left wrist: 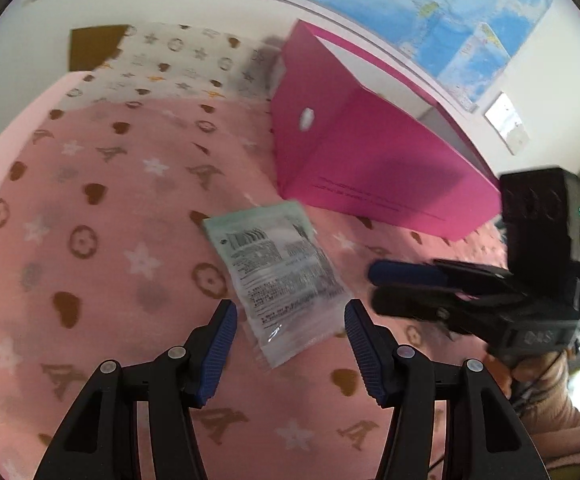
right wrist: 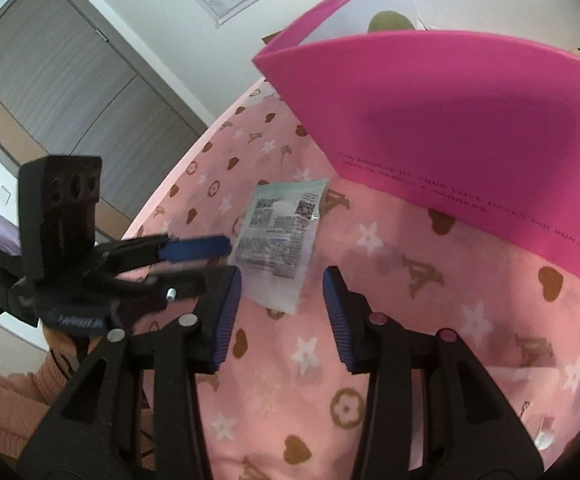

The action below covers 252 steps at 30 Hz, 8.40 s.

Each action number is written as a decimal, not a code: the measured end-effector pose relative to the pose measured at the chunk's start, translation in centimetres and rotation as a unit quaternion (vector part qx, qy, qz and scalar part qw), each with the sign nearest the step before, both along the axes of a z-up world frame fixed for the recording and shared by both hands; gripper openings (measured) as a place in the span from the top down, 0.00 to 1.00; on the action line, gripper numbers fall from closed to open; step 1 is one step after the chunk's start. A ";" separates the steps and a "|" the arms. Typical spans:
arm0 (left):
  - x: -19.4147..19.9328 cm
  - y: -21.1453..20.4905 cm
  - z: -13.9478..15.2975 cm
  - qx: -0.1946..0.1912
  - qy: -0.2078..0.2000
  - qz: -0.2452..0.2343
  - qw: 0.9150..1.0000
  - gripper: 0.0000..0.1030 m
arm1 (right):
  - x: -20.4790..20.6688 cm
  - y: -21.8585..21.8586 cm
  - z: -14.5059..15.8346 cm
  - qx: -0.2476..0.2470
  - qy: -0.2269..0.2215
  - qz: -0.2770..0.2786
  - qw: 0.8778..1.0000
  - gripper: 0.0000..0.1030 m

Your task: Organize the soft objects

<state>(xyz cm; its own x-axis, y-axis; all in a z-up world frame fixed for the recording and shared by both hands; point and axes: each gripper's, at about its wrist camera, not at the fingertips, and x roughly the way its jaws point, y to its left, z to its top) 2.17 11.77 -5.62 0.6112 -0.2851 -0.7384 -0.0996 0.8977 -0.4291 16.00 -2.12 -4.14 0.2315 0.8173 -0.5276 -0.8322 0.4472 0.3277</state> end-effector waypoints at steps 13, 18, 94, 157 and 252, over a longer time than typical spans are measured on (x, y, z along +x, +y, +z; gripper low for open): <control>0.5 -2.4 2.1 0.024 -0.045 -0.053 0.997 0.46 | 0.8 -2.5 -0.8 0.009 0.021 -0.046 0.999 0.56; 2.5 0.6 1.8 0.053 -0.023 -0.018 0.998 0.46 | 1.2 -0.7 -1.1 0.005 0.023 -0.045 0.999 0.56; 2.2 -4.5 7.1 -0.006 -0.113 -0.128 0.985 0.86 | -2.5 -10.3 7.0 0.060 -0.088 -0.058 0.993 0.85; 19.3 -7.4 7.9 0.066 -0.044 -0.090 0.993 0.70 | 10.8 -11.2 9.8 0.034 -0.047 -0.185 0.981 0.71; 4.9 -15.0 0.2 0.003 0.008 -0.144 0.990 0.69 | -1.3 -15.5 -2.7 0.024 -0.017 -0.141 0.990 0.51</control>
